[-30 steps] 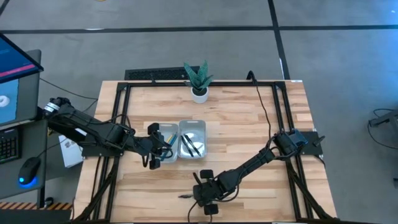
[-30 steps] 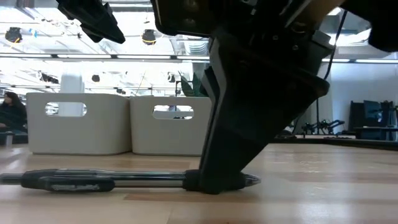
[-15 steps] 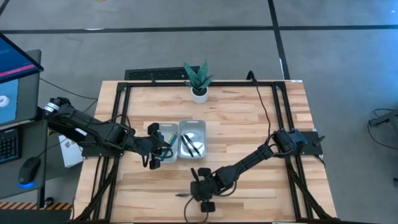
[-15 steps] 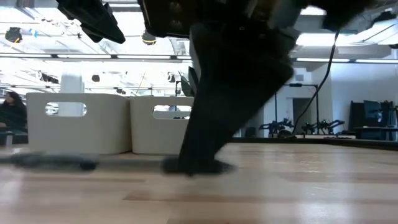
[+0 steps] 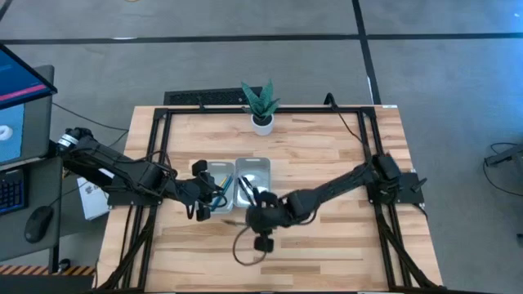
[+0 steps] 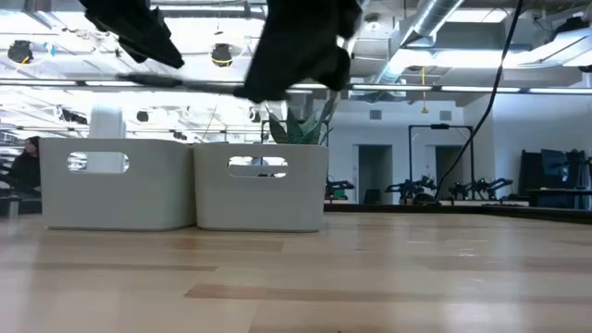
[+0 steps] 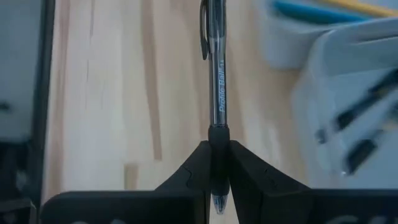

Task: Sort pens & pencils
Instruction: Put the black pen into the right gray bin

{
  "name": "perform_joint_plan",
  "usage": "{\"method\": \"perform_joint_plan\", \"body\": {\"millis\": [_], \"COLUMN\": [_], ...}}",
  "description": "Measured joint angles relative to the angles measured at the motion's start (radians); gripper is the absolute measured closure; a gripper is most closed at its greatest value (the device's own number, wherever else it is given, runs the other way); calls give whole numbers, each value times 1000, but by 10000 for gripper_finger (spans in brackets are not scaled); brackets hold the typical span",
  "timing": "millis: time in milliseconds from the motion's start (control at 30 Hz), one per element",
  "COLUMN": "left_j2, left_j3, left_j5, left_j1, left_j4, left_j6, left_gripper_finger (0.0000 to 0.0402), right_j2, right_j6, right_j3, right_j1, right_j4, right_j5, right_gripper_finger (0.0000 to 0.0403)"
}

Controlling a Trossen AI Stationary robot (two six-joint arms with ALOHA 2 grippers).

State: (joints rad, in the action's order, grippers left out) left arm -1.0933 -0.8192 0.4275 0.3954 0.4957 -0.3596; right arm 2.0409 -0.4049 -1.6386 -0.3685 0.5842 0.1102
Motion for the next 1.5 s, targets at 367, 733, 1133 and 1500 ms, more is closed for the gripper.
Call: {"method": "perform_joint_plan", "body": {"millis": [367,733,1133,1500], "left_j2": [150,193,173,163], "left_j3": [0,-1,0,0], "left_j5": [55,56,69,83], "left_j1": [47,46,45,45], "left_j4": [5,10,23,29], "left_j6": [-3,-3,6,7], "left_gripper_finger": [347,347,347,347], "right_j2": [-109,-75,1,95], "right_j6": [-237,-437,-514,-531], "right_j3": [0,-4,-2,-1], "right_j1": [106,213,240,238], "right_j4": [130,221,209,172], "right_j5": [52,62,94,17], "right_gripper_finger": [340,340,340,336]}}
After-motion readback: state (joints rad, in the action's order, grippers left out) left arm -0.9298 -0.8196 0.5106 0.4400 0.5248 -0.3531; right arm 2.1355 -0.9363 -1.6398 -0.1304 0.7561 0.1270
